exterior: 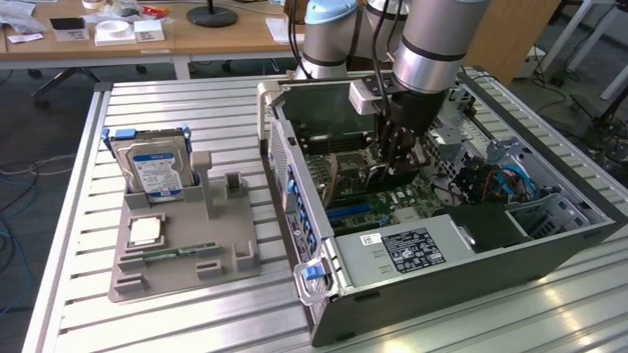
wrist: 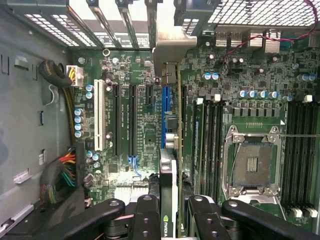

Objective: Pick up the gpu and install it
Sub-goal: 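Insert the gpu into the slot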

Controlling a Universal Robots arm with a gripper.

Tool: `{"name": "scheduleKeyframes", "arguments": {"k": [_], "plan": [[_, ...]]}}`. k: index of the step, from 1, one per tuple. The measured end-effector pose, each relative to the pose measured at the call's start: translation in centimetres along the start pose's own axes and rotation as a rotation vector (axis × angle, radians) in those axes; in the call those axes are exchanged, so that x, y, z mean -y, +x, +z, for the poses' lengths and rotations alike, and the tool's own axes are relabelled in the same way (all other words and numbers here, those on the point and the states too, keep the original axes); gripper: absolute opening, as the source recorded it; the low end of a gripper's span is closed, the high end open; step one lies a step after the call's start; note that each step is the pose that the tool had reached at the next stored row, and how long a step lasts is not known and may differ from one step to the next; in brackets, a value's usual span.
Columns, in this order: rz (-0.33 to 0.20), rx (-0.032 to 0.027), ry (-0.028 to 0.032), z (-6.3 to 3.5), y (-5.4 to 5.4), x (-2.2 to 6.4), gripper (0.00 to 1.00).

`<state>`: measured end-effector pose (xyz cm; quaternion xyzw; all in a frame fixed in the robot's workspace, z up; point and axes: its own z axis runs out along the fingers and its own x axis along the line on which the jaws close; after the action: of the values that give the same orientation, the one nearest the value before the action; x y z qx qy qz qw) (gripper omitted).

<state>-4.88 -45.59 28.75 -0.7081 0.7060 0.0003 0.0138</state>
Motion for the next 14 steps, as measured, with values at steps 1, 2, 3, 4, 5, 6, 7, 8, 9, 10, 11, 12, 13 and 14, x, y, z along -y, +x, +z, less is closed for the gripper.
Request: {"name": "scheduleKeyframes", "arguments": {"k": [1,2,3,4,5,6,7,8,9,10,11,12,13,14], "plan": [[0.0,0.0,0.0,0.07,0.0,-0.06,0.27],[0.0,-0.0001,-0.0001,0.15,0.01,-0.14,0.27],[0.0,-0.0001,-0.0001,0.24,0.01,-0.21,0.27],[0.0,-0.0001,0.0,0.32,0.01,-0.28,0.27],[0.0,-0.0002,-0.0001,0.4,0.01,-0.35,0.27],[0.0,-0.0002,0.0,0.49,0.02,-0.41,0.27],[0.0,-0.0001,0.0,0.57,0.02,-0.48,0.27],[0.0,-0.0002,-0.0001,0.64,0.02,-0.53,0.27],[0.0,-0.0003,-0.0001,0.66,0.02,-0.55,0.27],[0.0,-0.0004,-0.0002,0.66,0.02,-0.55,0.27],[0.0,-0.0006,-0.0002,0.66,0.02,-0.56,0.27],[0.0,-0.0001,-0.0001,0.68,0.04,-0.56,0.27],[0.0,-0.0001,0.0,0.69,0.09,-0.58,0.27],[0.0,-0.0001,0.0,0.69,0.14,-0.58,0.27]]}}
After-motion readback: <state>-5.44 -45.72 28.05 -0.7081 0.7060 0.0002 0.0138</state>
